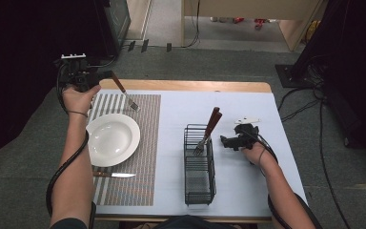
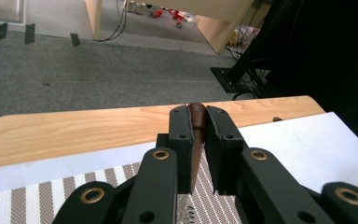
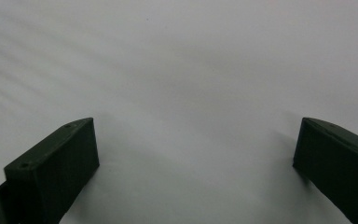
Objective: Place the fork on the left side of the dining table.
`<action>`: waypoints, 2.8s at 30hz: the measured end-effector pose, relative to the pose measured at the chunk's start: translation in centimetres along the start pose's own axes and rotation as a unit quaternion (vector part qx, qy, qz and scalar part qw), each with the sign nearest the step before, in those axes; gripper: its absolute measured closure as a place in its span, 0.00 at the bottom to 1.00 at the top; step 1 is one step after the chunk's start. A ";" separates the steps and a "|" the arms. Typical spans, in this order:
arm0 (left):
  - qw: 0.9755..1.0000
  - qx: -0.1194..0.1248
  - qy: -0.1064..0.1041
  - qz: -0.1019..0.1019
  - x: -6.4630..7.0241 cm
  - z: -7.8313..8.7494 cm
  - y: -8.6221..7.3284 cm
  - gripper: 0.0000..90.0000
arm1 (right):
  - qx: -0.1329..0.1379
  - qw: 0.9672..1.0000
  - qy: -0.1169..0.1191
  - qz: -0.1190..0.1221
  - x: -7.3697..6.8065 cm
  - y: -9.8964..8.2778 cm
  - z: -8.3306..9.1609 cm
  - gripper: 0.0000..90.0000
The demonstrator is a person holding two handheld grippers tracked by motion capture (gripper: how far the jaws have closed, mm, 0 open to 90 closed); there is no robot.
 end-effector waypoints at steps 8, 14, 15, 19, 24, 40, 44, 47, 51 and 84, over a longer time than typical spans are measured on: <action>0.999 0.006 -0.004 0.038 -1.3 0.5 -0.2 0.92 | 0.000 1.000 0.000 0.000 0.0 0.0 0.0 0.00; 0.999 0.010 -0.017 0.044 -0.7 0.0 -0.2 0.92 | 0.000 1.000 0.000 0.000 0.0 0.0 0.0 0.00; 0.999 0.012 -0.016 0.041 -0.6 -0.2 -0.2 0.92 | 0.000 1.000 0.000 0.000 0.0 0.0 0.0 0.00; 0.999 0.015 -0.006 0.030 -0.5 -0.5 -0.4 0.92 | 0.000 1.000 0.000 0.000 0.0 0.0 0.0 0.00; 0.999 0.003 0.000 0.045 -1.7 0.3 -0.6 0.91 | -0.001 1.000 0.000 0.000 0.0 0.0 0.0 0.00; 0.995 -0.031 0.009 0.093 -6.4 2.2 -2.2 0.89 | -0.001 1.000 0.000 0.000 0.0 0.0 0.0 0.00; 0.994 -0.032 0.009 0.103 -7.3 2.4 -2.7 0.89 | -0.001 1.000 0.000 0.000 0.0 0.0 0.0 0.00; 0.994 -0.040 0.009 0.106 -7.9 2.5 -3.0 0.88 | -0.001 1.000 0.000 0.000 0.0 0.0 0.0 0.00; 0.993 -0.041 0.008 0.114 -8.5 2.5 -3.3 0.88 | -0.001 1.000 0.000 0.000 0.0 0.0 0.0 0.00; 0.987 -0.060 0.008 0.147 -12.7 1.9 -5.9 0.83 | -0.001 1.000 0.000 0.000 0.0 0.0 0.0 0.00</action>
Point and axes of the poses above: each handheld gripper's, and its own axes: z roughly backward along the jaws, y roughly out of its top, x roughly to its right, the point moved 5 cm from there along -z, roughly forward along the jaws, and after that the axes turned 14 degrees about z, right-handed, at the moved point
